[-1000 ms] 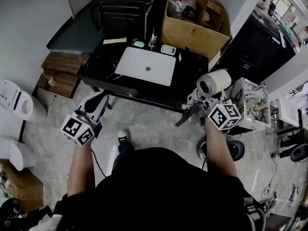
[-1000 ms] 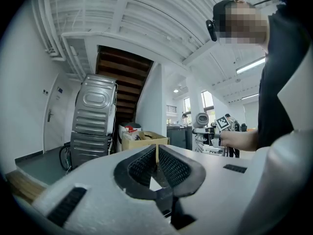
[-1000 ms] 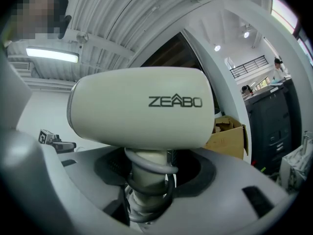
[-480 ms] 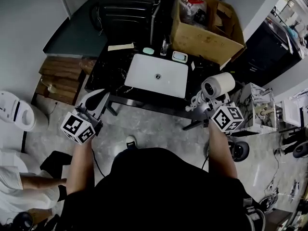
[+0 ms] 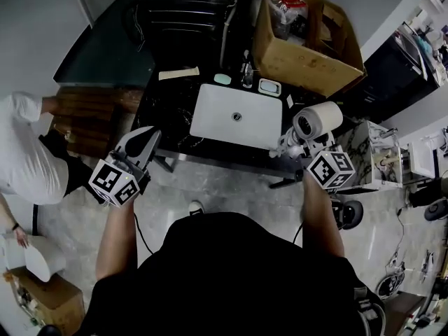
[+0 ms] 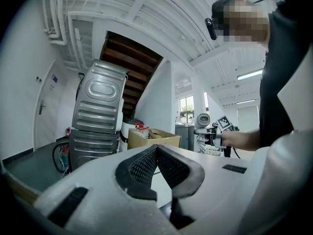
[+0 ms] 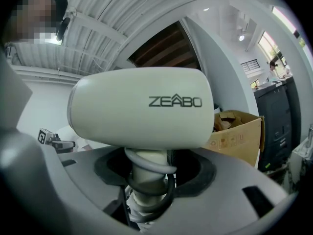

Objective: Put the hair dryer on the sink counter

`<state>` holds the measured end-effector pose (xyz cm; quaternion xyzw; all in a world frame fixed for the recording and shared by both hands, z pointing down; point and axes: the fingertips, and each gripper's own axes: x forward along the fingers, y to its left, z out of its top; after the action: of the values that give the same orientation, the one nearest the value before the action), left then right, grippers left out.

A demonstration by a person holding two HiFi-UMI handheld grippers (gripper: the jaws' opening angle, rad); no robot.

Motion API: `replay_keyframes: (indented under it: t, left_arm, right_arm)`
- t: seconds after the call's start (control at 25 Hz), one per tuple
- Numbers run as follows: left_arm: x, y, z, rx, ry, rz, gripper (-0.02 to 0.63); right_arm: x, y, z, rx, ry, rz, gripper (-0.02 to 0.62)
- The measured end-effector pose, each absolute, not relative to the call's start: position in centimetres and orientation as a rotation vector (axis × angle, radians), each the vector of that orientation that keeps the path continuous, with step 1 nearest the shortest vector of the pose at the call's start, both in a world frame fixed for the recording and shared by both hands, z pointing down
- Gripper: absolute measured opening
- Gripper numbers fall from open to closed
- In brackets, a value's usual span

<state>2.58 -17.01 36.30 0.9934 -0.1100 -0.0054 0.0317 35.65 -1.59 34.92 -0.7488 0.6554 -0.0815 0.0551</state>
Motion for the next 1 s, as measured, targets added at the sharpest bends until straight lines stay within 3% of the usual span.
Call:
replay_keyframes:
  t: [1.0]
  left_arm:
    - [1.7,-26.5,35.4,3.07,-0.195,-0.032,0.014]
  right_arm:
    - [32.4,-9.3,33.6,-2.341,1.917,-0.25,0.229]
